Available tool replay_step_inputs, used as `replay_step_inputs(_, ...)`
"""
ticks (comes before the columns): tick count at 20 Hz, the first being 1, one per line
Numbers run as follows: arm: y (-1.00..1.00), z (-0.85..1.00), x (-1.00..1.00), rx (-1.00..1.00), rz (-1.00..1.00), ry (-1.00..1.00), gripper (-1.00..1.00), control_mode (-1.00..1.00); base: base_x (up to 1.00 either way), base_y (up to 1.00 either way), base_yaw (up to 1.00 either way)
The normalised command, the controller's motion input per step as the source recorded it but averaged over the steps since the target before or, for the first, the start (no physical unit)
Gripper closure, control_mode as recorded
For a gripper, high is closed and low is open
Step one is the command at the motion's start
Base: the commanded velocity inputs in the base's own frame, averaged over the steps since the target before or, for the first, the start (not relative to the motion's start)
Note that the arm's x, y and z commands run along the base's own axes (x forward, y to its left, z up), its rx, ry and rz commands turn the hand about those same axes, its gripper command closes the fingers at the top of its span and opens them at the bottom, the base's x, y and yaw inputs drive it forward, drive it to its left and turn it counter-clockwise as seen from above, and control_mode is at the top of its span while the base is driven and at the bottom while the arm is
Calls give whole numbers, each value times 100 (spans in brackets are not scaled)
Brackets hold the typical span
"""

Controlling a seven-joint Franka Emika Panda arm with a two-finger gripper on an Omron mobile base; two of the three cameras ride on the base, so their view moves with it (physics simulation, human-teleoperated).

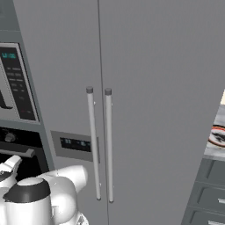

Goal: Take the baked cake out of the oven and place it on the plate for cooling. Then close the oven door.

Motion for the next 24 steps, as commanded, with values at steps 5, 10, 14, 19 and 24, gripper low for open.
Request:
replay_step_inputs(5, 39, -14, 9, -5, 2, 0, -100, -100, 0, 0, 0)
replay_step_inputs(10, 35, -7, 16, -3, 2, -4, -100, -100, 0, 0, 0)
replay_step_inputs(14, 27, -7, 15, -3, 2, -6, -100, -100, 0, 0, 0)
replay_step_inputs(19, 6, -12, 18, -3, 0, -5, -100, -100, 0, 0, 0)
replay_step_inputs(24, 0, -12, 32, -1, 0, -5, -100, -100, 0, 0, 0)
